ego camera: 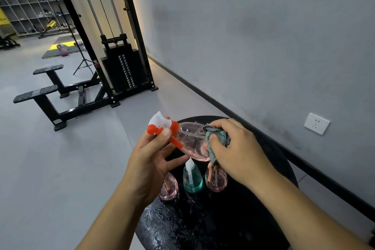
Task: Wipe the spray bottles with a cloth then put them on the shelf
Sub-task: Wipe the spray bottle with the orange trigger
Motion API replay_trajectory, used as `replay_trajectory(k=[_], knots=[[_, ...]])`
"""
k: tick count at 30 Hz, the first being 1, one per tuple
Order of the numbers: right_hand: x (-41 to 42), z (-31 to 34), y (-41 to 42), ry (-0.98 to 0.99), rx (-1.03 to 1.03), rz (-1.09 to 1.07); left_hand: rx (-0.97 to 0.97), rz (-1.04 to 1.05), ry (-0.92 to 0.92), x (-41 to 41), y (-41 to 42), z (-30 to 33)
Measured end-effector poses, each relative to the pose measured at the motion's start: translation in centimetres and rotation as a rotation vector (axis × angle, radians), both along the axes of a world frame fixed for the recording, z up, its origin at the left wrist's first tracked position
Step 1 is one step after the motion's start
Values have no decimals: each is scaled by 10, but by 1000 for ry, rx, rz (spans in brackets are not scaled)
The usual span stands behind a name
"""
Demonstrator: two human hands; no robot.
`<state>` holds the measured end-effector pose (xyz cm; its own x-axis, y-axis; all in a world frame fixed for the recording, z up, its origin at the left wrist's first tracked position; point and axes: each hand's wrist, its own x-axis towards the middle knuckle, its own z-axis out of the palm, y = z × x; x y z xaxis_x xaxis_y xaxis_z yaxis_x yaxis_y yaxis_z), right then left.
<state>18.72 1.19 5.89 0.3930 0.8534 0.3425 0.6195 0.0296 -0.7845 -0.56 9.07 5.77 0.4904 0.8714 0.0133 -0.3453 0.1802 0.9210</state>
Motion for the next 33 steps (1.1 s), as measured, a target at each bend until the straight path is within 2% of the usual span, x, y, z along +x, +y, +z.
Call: replay_trajectory(k=[5,10,15,21,27,31,33], knots=[[-11,4,2,-153,-13,128,17,-61,67,4,-3,-5],[1,4,4,-8,-72,48,59,-110,51,-6,3,-2],[-11,5,0,-111,-90,140,81,-170,137,-6,2,-6],[1,2,3,-13,-107,54,49,-158,50,-9,4,-2],[-11,6,-1,-49,-3,117,25,-119,25,-4,1,-3],[1,5,1,112,-1,-7,-96,-24,-95,-7,3,3],[1,4,2,122,20,-30,-106,-6,-103,-6,2,4]])
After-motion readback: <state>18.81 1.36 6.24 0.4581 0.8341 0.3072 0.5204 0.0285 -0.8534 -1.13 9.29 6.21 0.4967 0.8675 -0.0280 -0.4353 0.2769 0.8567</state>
